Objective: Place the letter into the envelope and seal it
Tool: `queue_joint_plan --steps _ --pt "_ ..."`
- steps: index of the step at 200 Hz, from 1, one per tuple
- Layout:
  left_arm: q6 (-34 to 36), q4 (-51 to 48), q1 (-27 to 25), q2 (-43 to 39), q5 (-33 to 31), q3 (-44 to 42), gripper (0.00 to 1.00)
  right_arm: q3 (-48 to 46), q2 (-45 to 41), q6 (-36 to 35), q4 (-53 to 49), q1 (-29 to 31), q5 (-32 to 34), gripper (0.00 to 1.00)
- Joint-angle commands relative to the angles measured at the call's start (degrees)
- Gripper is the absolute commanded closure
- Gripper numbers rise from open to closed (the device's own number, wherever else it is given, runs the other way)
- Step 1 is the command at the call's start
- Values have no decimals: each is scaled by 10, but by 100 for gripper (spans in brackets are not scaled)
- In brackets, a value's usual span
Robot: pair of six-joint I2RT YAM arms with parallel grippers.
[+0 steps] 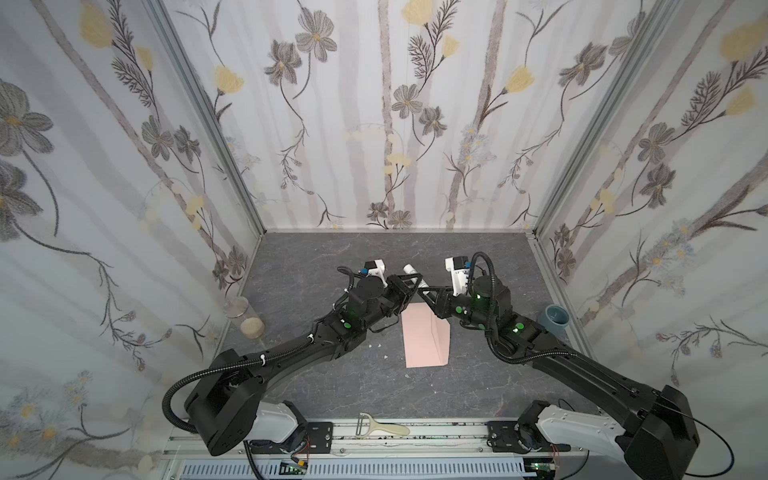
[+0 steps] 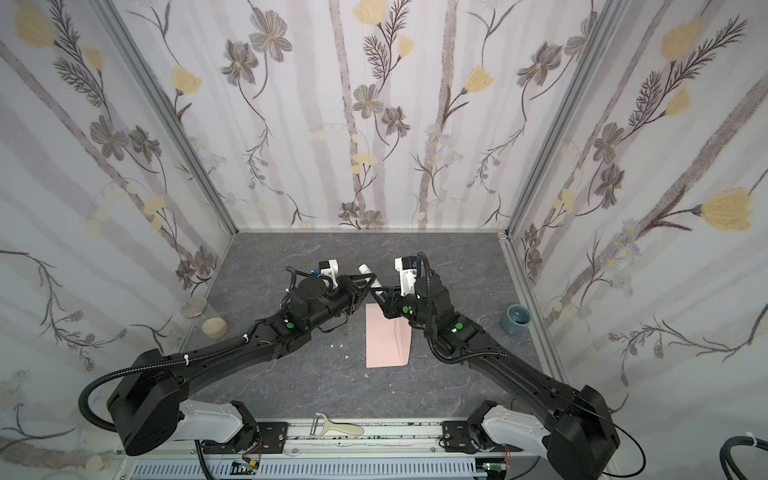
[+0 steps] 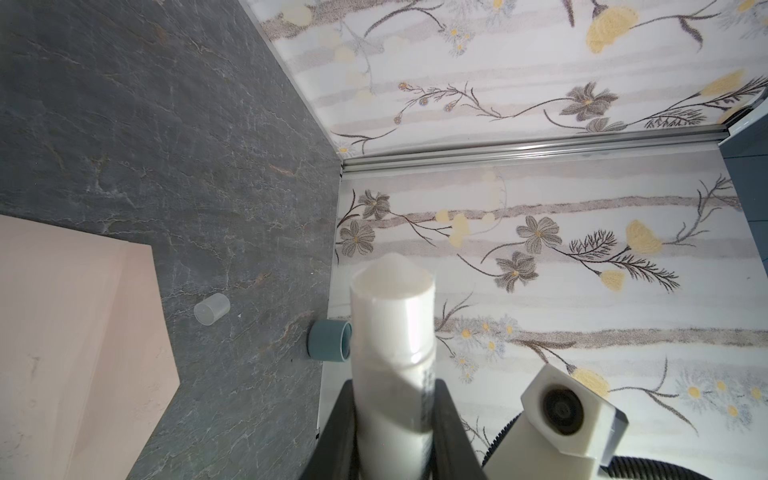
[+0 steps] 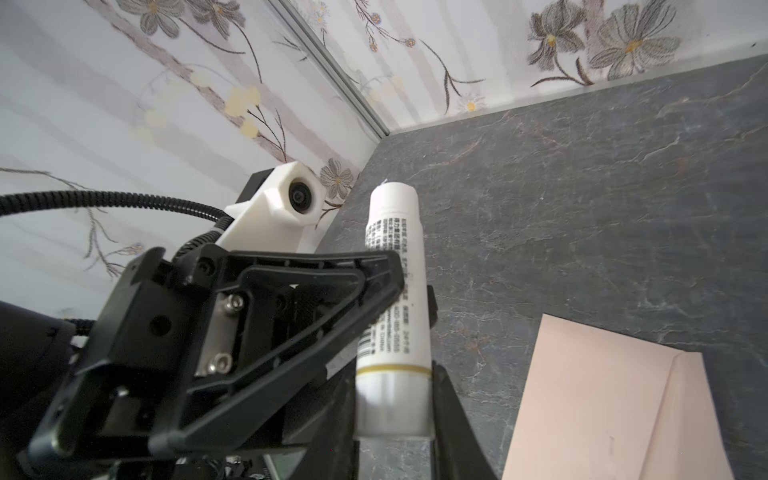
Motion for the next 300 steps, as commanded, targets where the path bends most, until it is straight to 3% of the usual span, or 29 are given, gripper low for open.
queue_joint_plan --steps 1,70,144,193,226,245,260,300 --pt "16 27 -9 0 32 -7 100 -16 2 109 131 -19 -44 84" --pt "33 75 -24 -7 0 -25 100 -83 35 300 256 -61 -127 83" --pt "44 139 -43 -10 -19 -43 100 -128 67 434 373 -76 -168 84" --pt "47 187 -56 -15 -39 -66 100 -147 87 478 429 -81 -182 85" --pt "47 191 -56 -14 -44 -73 100 -149 91 472 428 -81 -182 84" --pt "46 185 -55 -11 -41 -70 100 -144 83 437 398 -82 -174 72" --pt "44 170 -51 -12 -46 -72 100 -131 67 380 336 -82 -160 64" --pt "78 106 -39 -42 -49 -69 100 -100 -17 178 141 -76 -69 57"
